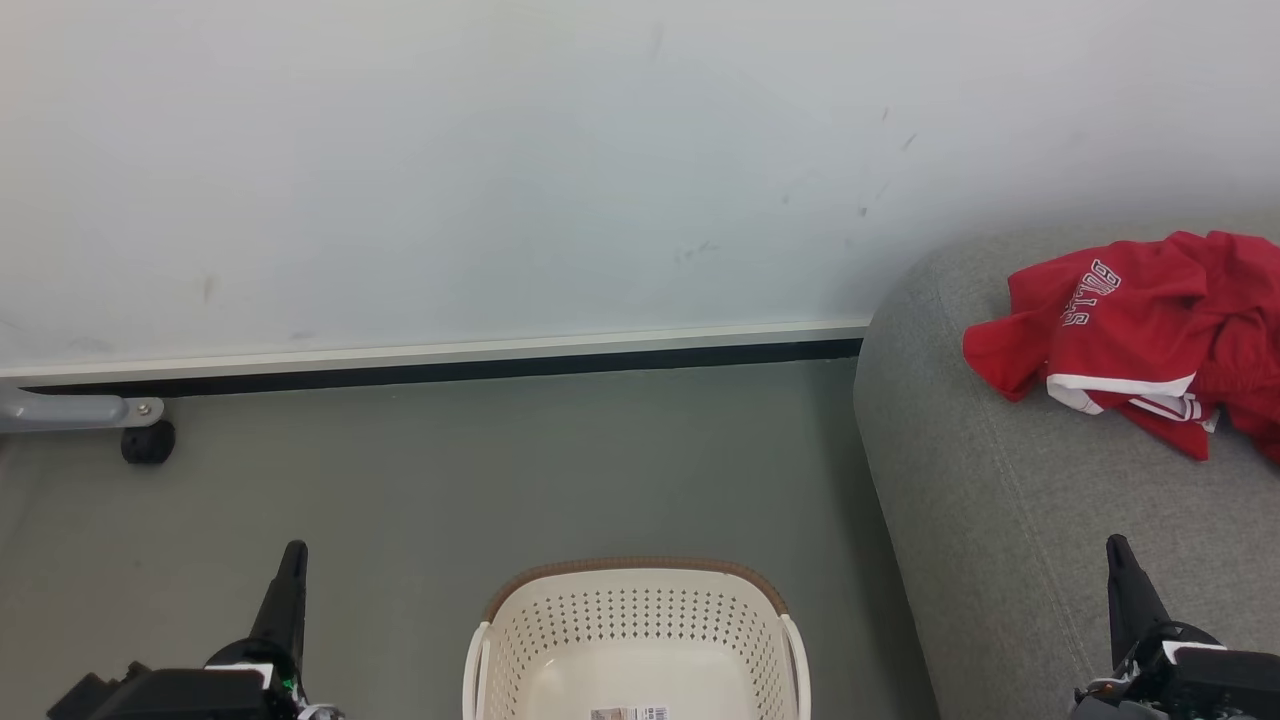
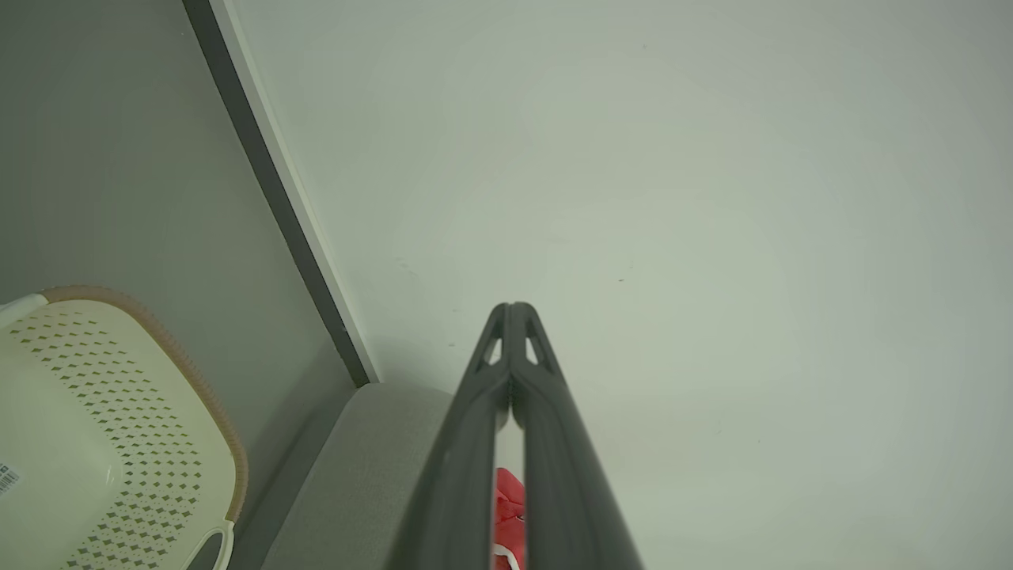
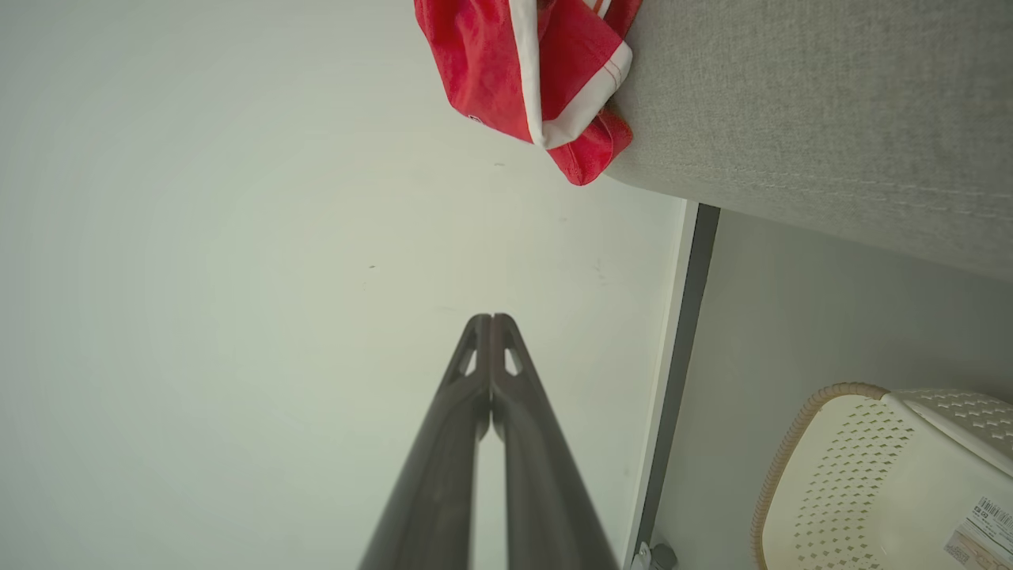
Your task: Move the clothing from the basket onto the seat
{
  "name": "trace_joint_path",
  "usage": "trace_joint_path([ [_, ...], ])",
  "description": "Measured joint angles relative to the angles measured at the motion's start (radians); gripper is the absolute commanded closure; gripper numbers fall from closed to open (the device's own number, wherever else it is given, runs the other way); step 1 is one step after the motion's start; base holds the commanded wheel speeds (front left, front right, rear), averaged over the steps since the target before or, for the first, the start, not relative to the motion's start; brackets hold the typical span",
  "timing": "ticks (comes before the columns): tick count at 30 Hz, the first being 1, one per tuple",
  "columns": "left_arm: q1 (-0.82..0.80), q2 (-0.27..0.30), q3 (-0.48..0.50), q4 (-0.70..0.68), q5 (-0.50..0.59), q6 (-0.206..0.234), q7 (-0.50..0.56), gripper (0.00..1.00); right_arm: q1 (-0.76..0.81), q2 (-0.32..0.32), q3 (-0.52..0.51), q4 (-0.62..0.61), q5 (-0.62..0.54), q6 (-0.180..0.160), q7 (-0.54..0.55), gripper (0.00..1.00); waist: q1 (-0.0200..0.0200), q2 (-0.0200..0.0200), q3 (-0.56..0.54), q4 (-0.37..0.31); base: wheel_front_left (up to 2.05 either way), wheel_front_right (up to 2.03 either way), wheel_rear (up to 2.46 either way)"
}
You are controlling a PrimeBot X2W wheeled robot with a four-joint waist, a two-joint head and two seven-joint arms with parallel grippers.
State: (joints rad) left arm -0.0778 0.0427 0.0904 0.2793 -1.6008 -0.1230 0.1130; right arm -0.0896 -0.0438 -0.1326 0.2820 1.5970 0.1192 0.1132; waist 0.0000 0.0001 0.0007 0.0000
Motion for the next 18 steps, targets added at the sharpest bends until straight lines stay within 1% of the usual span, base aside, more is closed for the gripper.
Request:
trace_joint_path([
  [18,0.000,0.000,0.000,0.000,0.000,0.000,0.000,1.00,0.000,0.000,0.000,0.000,0.000,0.000,0.000,1.00,0.0000,0.0000,0.000,0.000,0.00,0.00,0.00],
])
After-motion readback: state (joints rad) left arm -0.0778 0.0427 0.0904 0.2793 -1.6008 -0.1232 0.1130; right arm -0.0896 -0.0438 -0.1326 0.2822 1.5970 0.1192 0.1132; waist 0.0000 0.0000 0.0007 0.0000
